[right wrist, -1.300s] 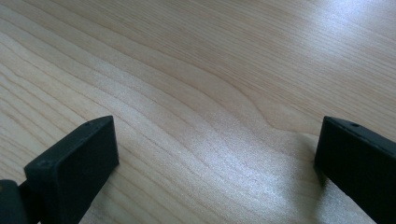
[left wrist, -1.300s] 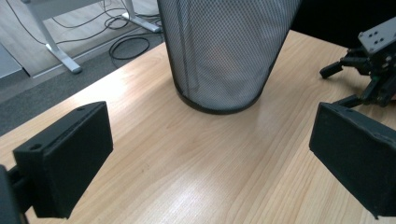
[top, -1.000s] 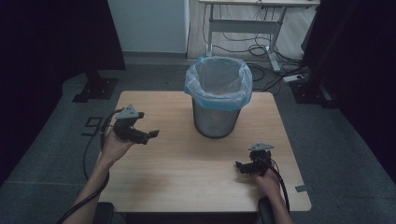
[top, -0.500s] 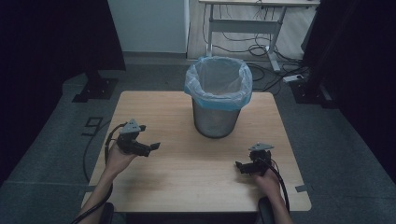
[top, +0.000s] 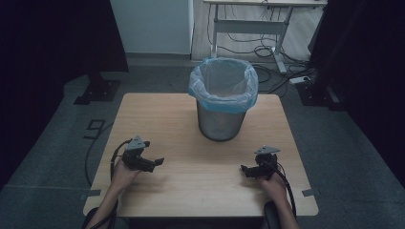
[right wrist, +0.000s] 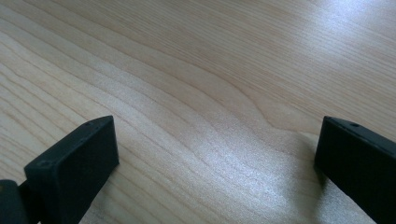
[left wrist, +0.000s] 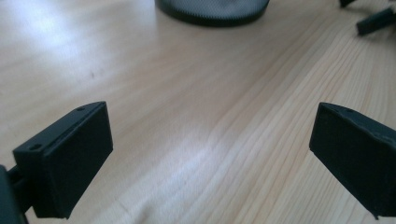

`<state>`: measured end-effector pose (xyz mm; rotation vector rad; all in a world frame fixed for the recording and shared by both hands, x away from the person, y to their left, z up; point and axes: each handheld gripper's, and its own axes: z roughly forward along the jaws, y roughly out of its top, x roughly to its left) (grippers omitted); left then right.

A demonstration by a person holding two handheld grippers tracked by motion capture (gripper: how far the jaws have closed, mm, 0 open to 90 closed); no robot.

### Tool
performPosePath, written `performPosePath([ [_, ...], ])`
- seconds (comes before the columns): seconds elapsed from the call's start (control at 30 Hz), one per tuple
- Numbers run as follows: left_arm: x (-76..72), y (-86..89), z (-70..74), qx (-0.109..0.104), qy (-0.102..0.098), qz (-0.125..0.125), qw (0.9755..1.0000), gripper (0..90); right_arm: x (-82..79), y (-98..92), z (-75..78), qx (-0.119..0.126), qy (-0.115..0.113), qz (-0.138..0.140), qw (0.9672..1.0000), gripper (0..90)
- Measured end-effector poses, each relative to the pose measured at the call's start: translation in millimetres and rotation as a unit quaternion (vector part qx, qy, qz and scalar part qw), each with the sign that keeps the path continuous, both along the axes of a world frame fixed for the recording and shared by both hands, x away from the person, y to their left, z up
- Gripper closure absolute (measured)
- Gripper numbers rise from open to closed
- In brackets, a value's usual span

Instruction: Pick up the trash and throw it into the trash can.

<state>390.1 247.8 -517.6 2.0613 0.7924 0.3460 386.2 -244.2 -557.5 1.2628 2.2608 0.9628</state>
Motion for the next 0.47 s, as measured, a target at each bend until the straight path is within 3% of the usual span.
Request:
performPosePath([
  [0.17, -0.8, -1.7, -13.2, 0.024, 0.020, 0.000, 0.9995, 0.0, 0.0, 0.0, 0.0, 0.000, 0.000, 0.000, 1.0000, 0.0],
  [0.2, -1.3, -3.7, -19.0, 0.050, 0.027, -0.001, 0.9984, 0.0, -0.2, 0.1, 0.0, 0.000, 0.000, -0.001, 1.0000, 0.0],
  [0.23, -1.8, -5.1, -21.3, 0.061, 0.029, -0.002, 0.9977, 0.0, -0.2, 0.1, 0.0, 0.000, 0.000, 0.000, 1.0000, 0.0],
  [0.4, -4.1, -14.3, -28.4, 0.109, 0.032, -0.013, 0.9934, 0.0, -0.5, 0.2, -0.1, 0.000, -0.001, 0.000, 1.0000, 0.0],
  [0.47, -4.3, -16.0, -29.4, 0.116, 0.033, -0.016, 0.9926, 0.0, -0.5, 0.1, -0.1, 0.000, -0.001, 0.000, 1.0000, 0.0],
])
